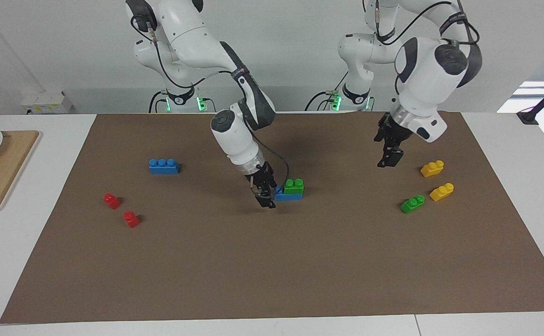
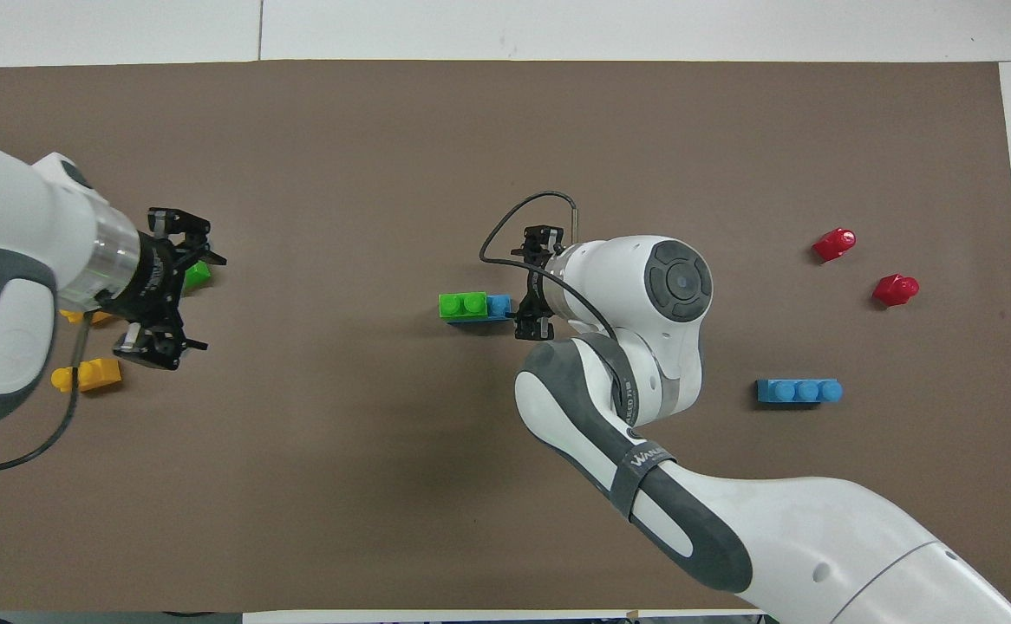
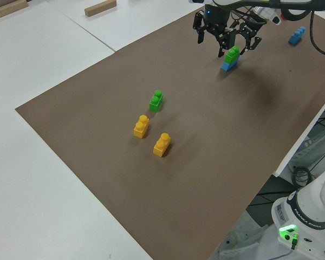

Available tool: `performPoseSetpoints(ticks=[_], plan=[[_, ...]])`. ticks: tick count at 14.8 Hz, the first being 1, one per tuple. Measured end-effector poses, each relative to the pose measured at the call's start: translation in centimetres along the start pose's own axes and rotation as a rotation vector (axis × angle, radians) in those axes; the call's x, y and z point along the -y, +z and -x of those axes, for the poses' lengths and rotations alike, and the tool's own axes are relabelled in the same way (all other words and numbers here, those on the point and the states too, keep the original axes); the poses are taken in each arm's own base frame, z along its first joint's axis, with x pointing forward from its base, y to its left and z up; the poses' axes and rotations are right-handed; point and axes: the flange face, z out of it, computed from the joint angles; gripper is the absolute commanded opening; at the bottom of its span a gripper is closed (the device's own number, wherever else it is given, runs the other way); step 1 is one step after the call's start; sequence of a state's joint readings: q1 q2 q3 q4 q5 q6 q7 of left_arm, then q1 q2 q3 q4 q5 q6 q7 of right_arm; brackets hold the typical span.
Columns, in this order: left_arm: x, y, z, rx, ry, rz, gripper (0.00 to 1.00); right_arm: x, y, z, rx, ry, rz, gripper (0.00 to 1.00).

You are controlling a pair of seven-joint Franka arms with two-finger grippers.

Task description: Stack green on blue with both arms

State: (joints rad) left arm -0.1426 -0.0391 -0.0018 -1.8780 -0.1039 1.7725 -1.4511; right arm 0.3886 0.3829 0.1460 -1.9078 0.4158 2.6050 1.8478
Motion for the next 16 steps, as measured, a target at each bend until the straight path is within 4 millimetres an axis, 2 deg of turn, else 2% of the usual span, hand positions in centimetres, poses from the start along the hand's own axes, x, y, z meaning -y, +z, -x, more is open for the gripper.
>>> performPoseSetpoints(ticks=[2, 4, 7, 9, 12, 16], plan=[[1.6, -1.2, -2.9, 0.010, 0.112, -0.022, 1.00, 1.2, -3.4, 0.0, 0.008, -0.067, 0.000, 1.00], [2.4, -1.6, -4.5, 0.008, 0.279, -0.044, 1.00, 2.6, -6.9, -0.9, 0.008, -0.187, 0.012, 1.00], [2.6, -1.7, -5.7, -0.058, 0.634, -0.083, 1.00, 5.0, -11.4, -4.4, 0.003, -0.436, 0.038, 1.00], [2.8, -1.9, -6.6, -0.063, 0.816, -0.097, 1.00, 6.1, -13.1, -7.4, 0.002, -0.604, 0.062, 1.00], [3.1, -2.3, -8.2, -0.062, 0.889, -0.094, 1.00, 6.9, -14.1, -10.9, -0.016, -0.823, 0.110, 1.00], [2.3, -3.4, -7.2, -0.080, 0.997, -0.082, 1.00, 8.2, -16.7, -15.0, -0.091, -1.106, 0.210, 1.00]])
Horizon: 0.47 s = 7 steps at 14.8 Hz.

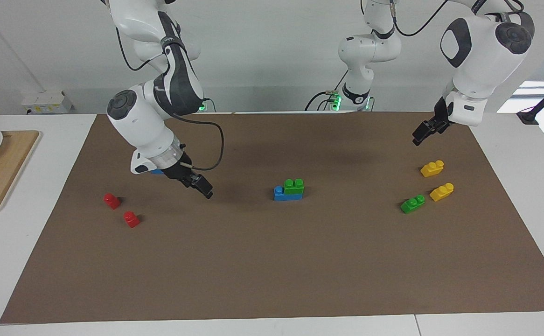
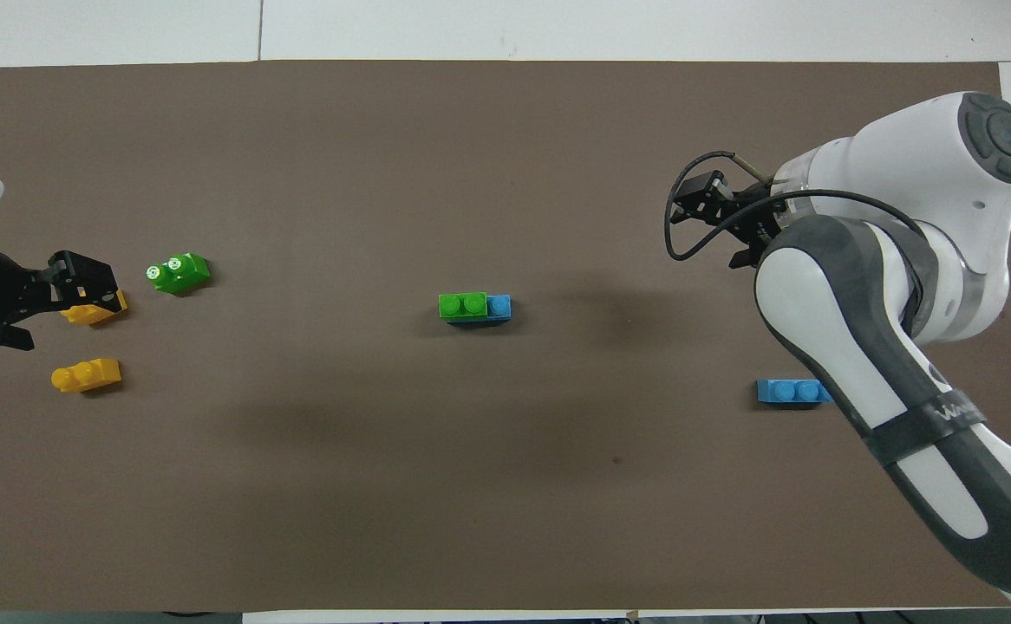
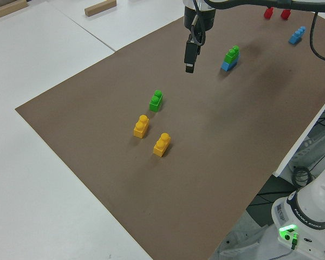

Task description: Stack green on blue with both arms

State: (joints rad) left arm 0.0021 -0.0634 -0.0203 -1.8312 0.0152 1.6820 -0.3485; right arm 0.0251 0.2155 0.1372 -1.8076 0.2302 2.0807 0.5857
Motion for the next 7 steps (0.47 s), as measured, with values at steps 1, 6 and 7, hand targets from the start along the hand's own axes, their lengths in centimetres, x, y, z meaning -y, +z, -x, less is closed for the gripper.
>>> performPoseSetpoints(ticks=[1, 6, 7], plan=[[-0.3, -0.4, -0.2, -0.009, 0.033, 0.003, 1.00, -0.7, -0.8, -0.4, -0.003, -0.052, 0.033, 1.00], [-1.1, -1.7, -0.7, -0.028, 0.073, 0.008, 1.00, -4.5, -8.2, -0.5, -0.009, -0.215, 0.152, 1.00], [-1.1, -1.2, -0.6, -0.021, 0.073, 0.006, 1.00, -5.7, -10.1, -0.1, -0.004, -0.236, 0.161, 1.00]])
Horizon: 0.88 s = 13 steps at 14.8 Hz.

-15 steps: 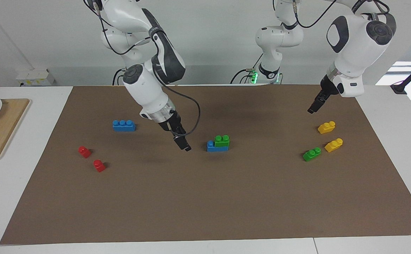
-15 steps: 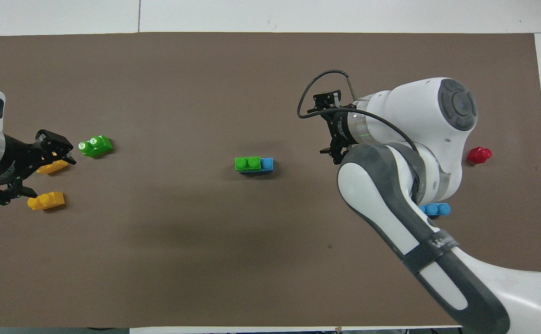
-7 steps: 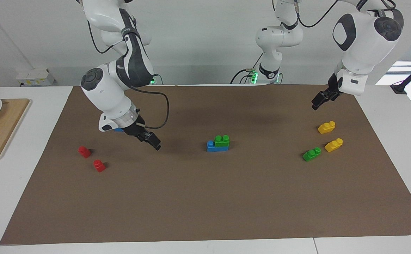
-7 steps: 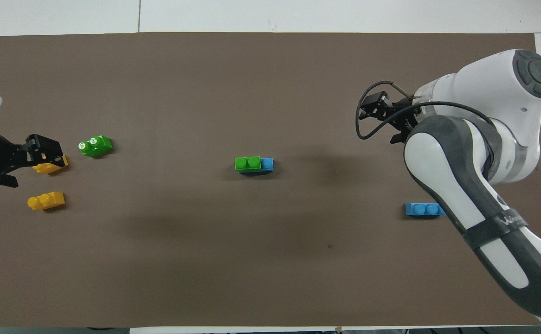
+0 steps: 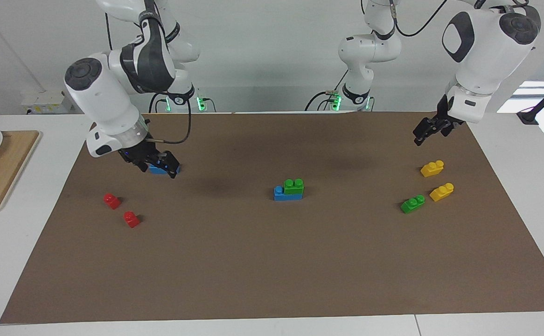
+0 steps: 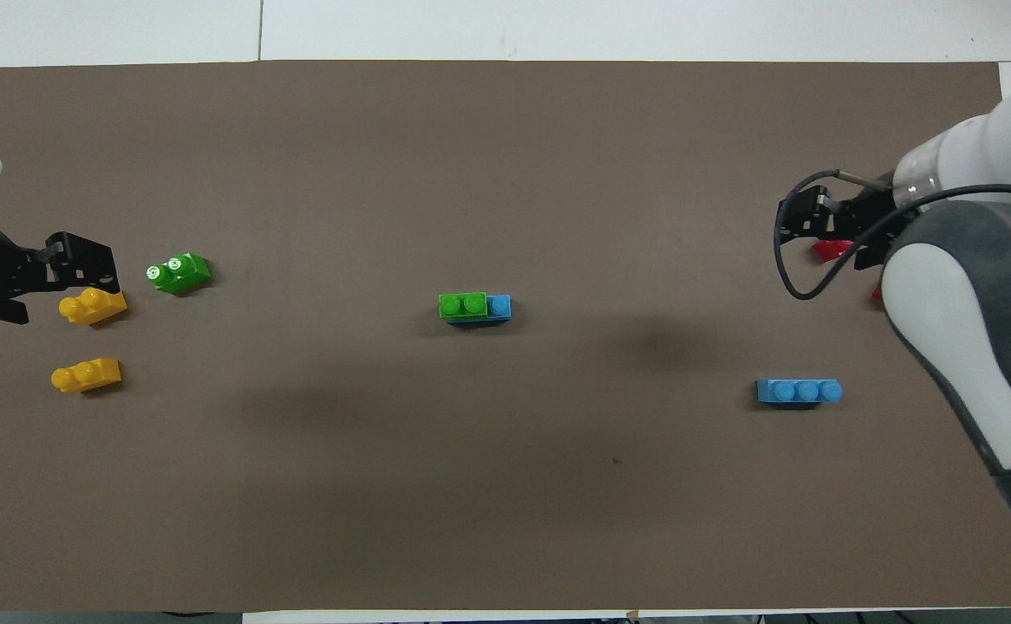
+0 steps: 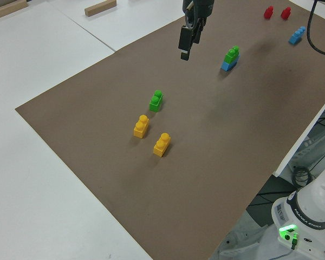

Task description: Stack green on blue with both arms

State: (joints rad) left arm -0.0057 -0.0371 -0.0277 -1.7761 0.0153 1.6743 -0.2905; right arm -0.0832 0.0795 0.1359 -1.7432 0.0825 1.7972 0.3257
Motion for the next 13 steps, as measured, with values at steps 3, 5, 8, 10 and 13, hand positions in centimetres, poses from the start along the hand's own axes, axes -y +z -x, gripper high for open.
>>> performPoseSetpoints(ticks=[3, 5, 8, 10, 13], plan=[[-1.0, 0.6, 0.3, 0.000, 0.040, -0.001, 1.00, -3.0, -4.2, 2.3, 0.019, -0.053, 0.019, 1.00], [-2.1, 0.8, 0.7, 0.006, 0.088, -0.005, 1.00, -3.9, -6.4, 4.1, 0.032, -0.067, 0.028, 1.00], [-2.3, 1.6, 1.1, 0.047, 0.174, -0.015, 1.00, -4.1, -8.6, 6.3, 0.038, -0.071, 0.037, 1.00], [-2.2, 1.2, 1.0, 0.048, 0.194, -0.014, 1.00, -4.1, -8.9, 6.5, 0.036, -0.071, 0.038, 1.00], [-2.2, 0.9, 0.7, 0.057, 0.199, -0.016, 1.00, -4.2, -8.7, 6.5, 0.039, -0.070, 0.039, 1.00]])
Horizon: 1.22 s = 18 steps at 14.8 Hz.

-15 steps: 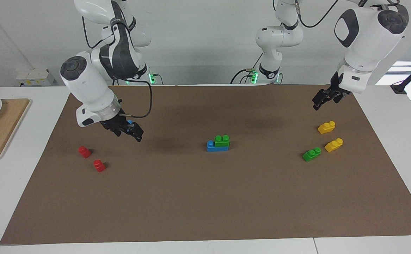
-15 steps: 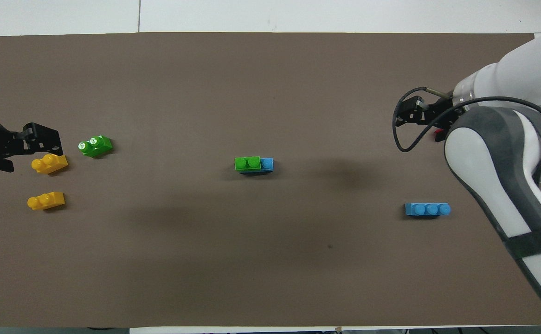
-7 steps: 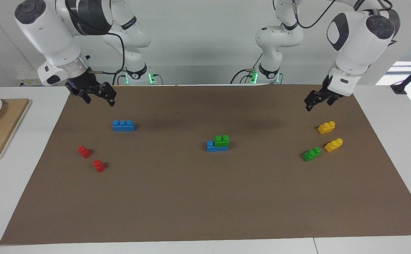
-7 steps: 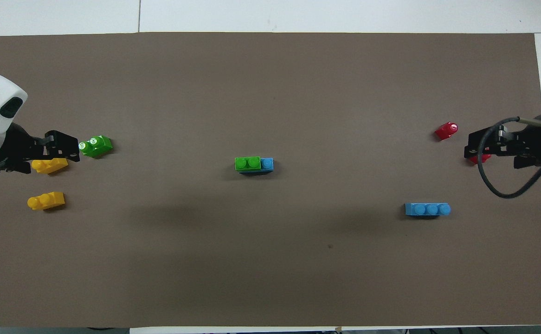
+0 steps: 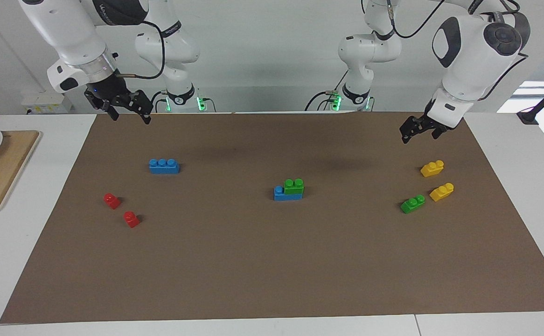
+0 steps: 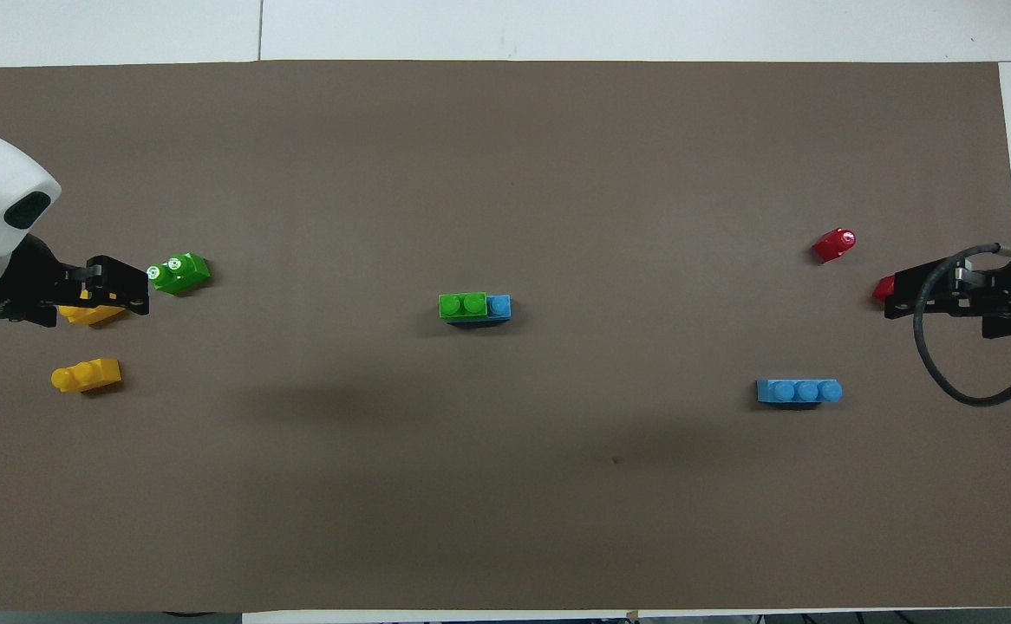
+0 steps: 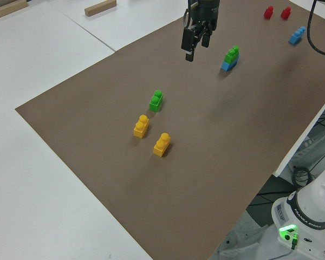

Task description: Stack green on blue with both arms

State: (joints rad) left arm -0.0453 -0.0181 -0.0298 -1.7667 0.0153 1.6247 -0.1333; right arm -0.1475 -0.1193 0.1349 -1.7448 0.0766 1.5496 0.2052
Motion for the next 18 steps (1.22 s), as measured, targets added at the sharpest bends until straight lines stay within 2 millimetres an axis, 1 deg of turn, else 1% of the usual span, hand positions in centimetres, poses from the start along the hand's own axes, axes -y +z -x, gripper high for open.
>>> performPoseSetpoints(ticks=[4, 9, 13, 18], plan=[[0.1, 0.5, -0.3, 0.022, 0.018, -0.002, 1.00, -0.4, -0.1, -0.1, -0.002, -0.003, 0.001, 1.00], [0.5, 0.0, -0.1, 0.014, 0.024, 0.000, 1.00, 0.3, -0.3, 0.0, -0.007, -0.018, 0.002, 1.00], [0.2, -2.3, 0.5, -0.026, 0.030, 0.003, 1.00, 1.6, -0.8, 0.3, -0.020, -0.052, 0.006, 1.00], [0.2, -5.5, 2.5, -0.078, 0.034, 0.007, 1.00, 1.0, -1.4, -0.9, -0.030, -0.045, 0.001, 1.00]])
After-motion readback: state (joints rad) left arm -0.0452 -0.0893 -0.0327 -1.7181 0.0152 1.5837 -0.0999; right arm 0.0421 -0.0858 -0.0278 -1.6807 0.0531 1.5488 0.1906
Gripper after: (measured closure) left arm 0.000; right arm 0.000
